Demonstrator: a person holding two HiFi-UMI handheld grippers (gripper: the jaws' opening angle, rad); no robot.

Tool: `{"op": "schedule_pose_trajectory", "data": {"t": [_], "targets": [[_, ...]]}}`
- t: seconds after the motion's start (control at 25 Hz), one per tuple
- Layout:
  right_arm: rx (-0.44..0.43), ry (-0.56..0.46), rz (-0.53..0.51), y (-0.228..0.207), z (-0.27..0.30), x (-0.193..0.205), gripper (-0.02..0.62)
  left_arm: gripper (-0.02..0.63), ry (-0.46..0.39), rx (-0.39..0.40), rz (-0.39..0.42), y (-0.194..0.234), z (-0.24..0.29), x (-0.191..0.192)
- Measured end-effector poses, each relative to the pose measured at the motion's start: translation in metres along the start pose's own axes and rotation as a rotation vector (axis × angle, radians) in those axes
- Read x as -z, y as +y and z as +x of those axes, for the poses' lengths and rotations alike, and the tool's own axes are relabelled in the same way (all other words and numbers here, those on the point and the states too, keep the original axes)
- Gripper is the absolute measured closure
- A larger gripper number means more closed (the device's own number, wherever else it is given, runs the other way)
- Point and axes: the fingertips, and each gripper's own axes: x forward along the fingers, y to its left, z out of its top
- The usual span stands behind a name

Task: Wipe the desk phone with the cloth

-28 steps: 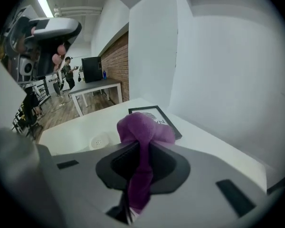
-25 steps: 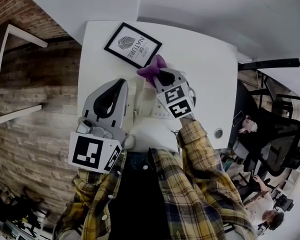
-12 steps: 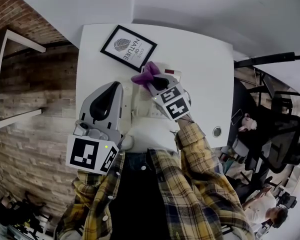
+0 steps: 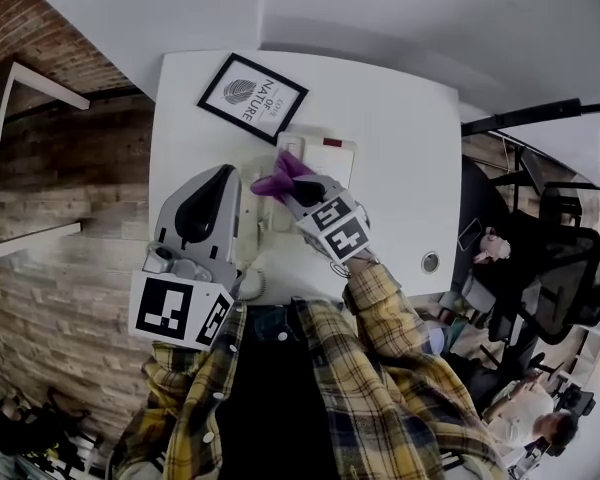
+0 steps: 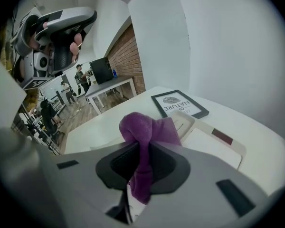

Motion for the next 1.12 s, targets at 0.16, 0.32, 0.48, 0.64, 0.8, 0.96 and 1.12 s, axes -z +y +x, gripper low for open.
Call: {"op": "schedule_pose_trajectory", "data": {"t": [0.16,0.32,0.48,0.64,0.8,0.96,1.12], "targets": [[-0.040,0.006,0.023,0.013,-0.002,0.013,0.535,0.591,-0.003,0.001,0.004,-0.003,-0.004,-0.002],[-0.084,0.029,0.030,0.028,-0.004,0.027,0.535,0.592,-0.001,0.002,0.010,-0.004,-0.007,-0.002],[-0.108,0.045,0.026,0.038,-0.002,0.041,0.535,0.592,0.000,0.003,0.010,-0.005,-0.007,-0.002],[-0.138,0.066,0.045,0.050,-0.002,0.054,0.535,0.592,0.003,0.007,0.012,-0.009,-0.007,-0.001],[-0.172,0.085,0.071,0.054,-0.002,0.060,0.535,0.592,0.003,0.010,0.015,-0.010,-0.005,0.000],[-0.174,0.073,0.083,0.056,-0.004,0.063,0.535,0.592,0.006,0.013,0.016,-0.012,-0.005,0.001],[-0.175,0.053,0.057,0.057,-0.006,0.063,0.535,0.592,0.008,0.014,0.016,-0.012,-0.002,0.001]]}}
